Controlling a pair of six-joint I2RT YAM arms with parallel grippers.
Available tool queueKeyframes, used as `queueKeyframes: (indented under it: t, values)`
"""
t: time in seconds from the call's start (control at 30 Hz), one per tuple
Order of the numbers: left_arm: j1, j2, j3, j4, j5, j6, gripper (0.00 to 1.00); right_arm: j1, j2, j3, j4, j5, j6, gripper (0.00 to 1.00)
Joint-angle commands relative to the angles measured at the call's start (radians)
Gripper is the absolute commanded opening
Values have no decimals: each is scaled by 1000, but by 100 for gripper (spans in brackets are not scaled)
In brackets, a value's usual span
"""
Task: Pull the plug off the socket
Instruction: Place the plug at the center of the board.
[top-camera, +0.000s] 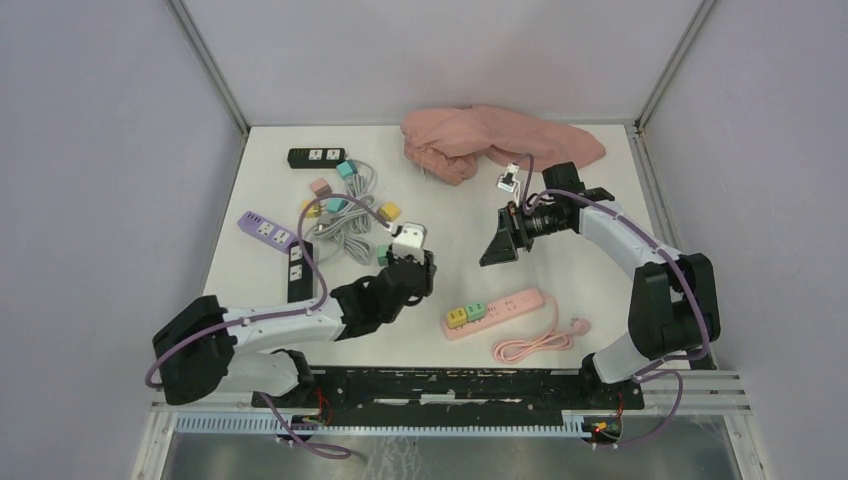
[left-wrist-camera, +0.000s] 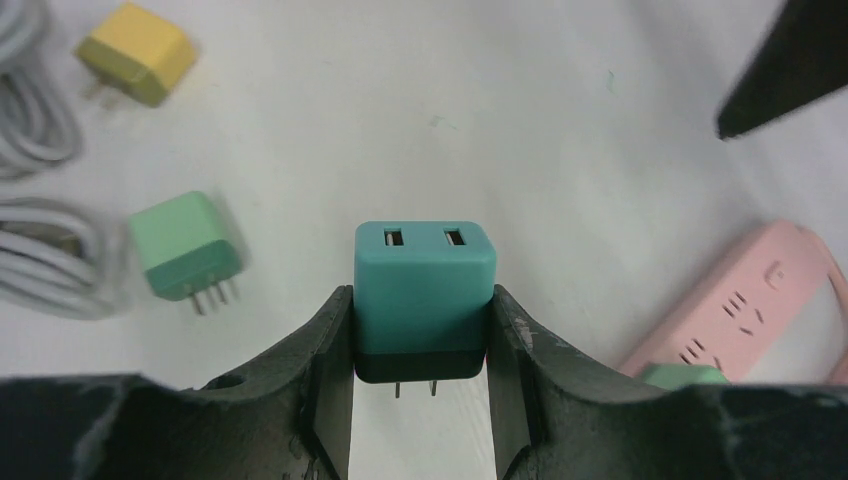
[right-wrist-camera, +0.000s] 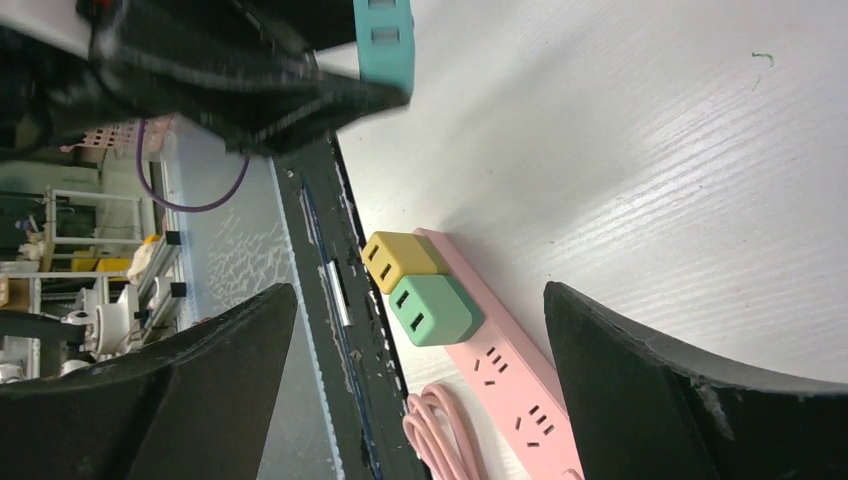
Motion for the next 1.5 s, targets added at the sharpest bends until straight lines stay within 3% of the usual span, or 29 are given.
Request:
queueKeyframes:
  t: [0.0,0.1,0.2,0.5,0.7,0.97,1.2,1.47]
  values:
    - [147,-131,-87,163,64,19,4,-11,-48,43,-14,7,-51,100]
    - [282,-171,-138,195,172,-26,4,-16,-49,43,-14,2,-52,100]
    - [359,-166,-148,197,169,-70,5,-19,-46,39,-13,-1,-54,100]
    - [498,28,-31,133,183,-135,6,-26,-40,32,-14,-10,-59,100]
    - [551,154,58,98,176,-168,13,-27,-42,30,-15,-13,-62,100]
    - [583,282,151,15,179,-187,47,-27,-47,31,-18,-12,-68,100]
    - [585,269,178,-26,197,-192,72,-28,-51,33,-30,-10,-84,100]
    - [584,137,131,-15,337,-188,81,-27,-91,30,-59,-6,-150,100]
